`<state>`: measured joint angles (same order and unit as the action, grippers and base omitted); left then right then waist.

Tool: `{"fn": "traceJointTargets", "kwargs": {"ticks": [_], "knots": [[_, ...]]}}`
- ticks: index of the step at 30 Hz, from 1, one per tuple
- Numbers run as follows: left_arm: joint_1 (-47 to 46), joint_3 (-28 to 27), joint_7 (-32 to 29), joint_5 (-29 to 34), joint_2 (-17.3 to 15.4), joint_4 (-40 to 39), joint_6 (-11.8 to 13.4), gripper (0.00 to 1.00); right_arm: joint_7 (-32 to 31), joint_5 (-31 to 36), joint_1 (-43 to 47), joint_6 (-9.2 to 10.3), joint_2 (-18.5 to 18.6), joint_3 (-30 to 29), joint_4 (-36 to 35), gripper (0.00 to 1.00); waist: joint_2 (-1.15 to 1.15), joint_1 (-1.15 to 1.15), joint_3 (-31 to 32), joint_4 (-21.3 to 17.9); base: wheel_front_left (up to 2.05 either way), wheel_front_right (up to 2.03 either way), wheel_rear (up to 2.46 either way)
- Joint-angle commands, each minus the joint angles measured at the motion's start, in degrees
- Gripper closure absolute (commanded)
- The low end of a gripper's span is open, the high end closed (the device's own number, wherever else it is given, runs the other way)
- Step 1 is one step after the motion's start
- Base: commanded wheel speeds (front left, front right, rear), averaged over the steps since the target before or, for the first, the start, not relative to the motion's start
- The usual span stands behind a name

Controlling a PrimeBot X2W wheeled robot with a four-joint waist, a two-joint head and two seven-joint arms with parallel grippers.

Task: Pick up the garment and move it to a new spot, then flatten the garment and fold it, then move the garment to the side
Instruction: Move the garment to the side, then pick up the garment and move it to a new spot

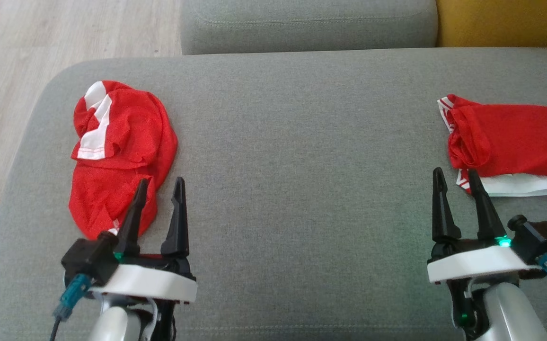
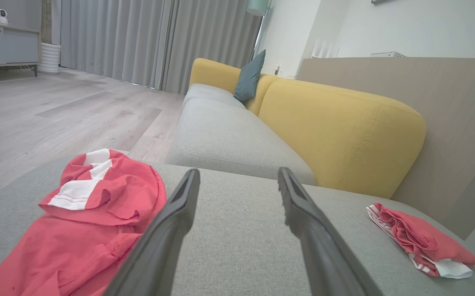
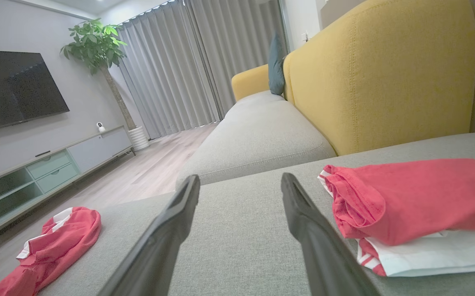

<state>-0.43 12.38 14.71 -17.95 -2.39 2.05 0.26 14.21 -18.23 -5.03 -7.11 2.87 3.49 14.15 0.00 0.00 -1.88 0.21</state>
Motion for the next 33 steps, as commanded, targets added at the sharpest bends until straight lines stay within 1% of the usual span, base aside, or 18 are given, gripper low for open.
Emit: {"fn": "traceJointTargets", "kwargs": {"ticks": [1,12,17,24,33], "knots": [[-1.4,-1.4,0.3,0.3,-0.5,-1.7,0.2,0.0,0.7,-0.2,-1.3,-0.37,0.0,1.5,-1.7,0.0,0.0,0.0,0.0,-0.1,0.0,0.0,0.0],[-1.6,-1.3,0.3,0.1,-0.5,-1.6,0.1,0.0,0.8,0.2,-0.9,-0.37,0.0,2.0,-2.8,0.0,0.0,0.0,-0.3,0.0,0.0,0.0,0.0],[-1.9,-1.7,0.3,0.1,-0.5,-1.3,0.2,0.0,0.8,-0.3,-0.6,-0.37,0.0,2.7,-2.7,0.0,0.0,0.0,-0.3,1.4,0.0,0.0,0.0],[-1.9,-2.9,0.3,-0.1,-0.5,-1.2,0.5,0.0,0.8,-0.5,-0.3,-0.37,0.0,4.2,-2.3,0.0,0.0,0.0,0.3,5.5,0.0,0.0,0.0],[-1.3,-4.8,0.3,0.2,-0.5,-0.9,0.5,0.0,0.8,-0.8,0.2,-0.37,0.0,6.3,-1.6,0.0,0.0,0.0,1.6,13.0,0.0,0.0,0.0]]}}
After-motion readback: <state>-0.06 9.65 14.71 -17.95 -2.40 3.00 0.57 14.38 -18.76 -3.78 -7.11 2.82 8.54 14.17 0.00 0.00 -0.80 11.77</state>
